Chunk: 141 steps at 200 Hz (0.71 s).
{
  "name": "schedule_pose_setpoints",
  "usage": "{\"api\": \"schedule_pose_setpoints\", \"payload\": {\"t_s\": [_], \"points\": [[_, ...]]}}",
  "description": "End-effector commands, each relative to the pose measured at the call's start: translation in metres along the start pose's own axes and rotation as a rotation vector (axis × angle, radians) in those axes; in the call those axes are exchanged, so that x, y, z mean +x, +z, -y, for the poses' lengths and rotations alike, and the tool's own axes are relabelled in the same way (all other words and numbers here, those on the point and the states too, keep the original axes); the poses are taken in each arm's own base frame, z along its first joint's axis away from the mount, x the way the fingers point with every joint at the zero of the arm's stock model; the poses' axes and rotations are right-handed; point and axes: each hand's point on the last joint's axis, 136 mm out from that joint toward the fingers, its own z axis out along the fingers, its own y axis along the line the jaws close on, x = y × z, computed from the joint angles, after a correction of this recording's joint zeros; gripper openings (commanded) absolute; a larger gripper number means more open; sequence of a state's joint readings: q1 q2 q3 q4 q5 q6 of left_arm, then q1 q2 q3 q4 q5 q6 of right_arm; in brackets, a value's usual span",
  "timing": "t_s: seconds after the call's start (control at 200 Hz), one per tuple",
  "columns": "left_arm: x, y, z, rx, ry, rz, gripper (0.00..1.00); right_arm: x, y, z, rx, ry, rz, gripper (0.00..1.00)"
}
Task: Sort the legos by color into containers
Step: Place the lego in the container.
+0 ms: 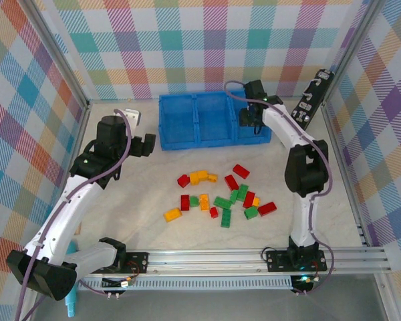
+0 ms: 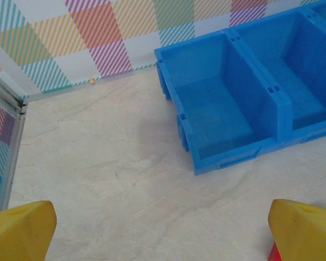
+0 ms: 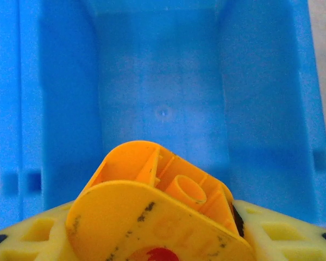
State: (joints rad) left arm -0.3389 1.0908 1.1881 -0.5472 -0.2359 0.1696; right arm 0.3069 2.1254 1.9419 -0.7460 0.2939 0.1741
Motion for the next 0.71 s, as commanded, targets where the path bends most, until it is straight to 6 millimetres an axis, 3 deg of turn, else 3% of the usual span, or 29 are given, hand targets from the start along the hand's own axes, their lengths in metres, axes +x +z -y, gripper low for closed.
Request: {"api": "schedule_pose_setpoints", "payload": {"t_s": [0.0, 0.3, 0.485, 0.7], "points": [[-0.012, -0.009, -0.007, -0.038, 0.025, 0.035, 1.00, -0.016, 0.014, 0.004, 0.038, 0.003, 0.016, 0.50], [-0.010, -0.009, -0.009, -0.051, 0.031, 0.044, 1.00, -0.007, 0.070, 0.007, 0.066, 0.045, -0.044, 0.51], [-0.009, -0.006, -0.009, -0.051, 0.035, 0.042, 1.00, 0.000, 0.078, 0.007, 0.062, 0.060, -0.061, 0.52], [-0.009, -0.003, -0.008, -0.052, 0.041, 0.035, 1.00, -0.003, 0.072, 0.005, 0.047, 0.078, -0.055, 0.59]]}}
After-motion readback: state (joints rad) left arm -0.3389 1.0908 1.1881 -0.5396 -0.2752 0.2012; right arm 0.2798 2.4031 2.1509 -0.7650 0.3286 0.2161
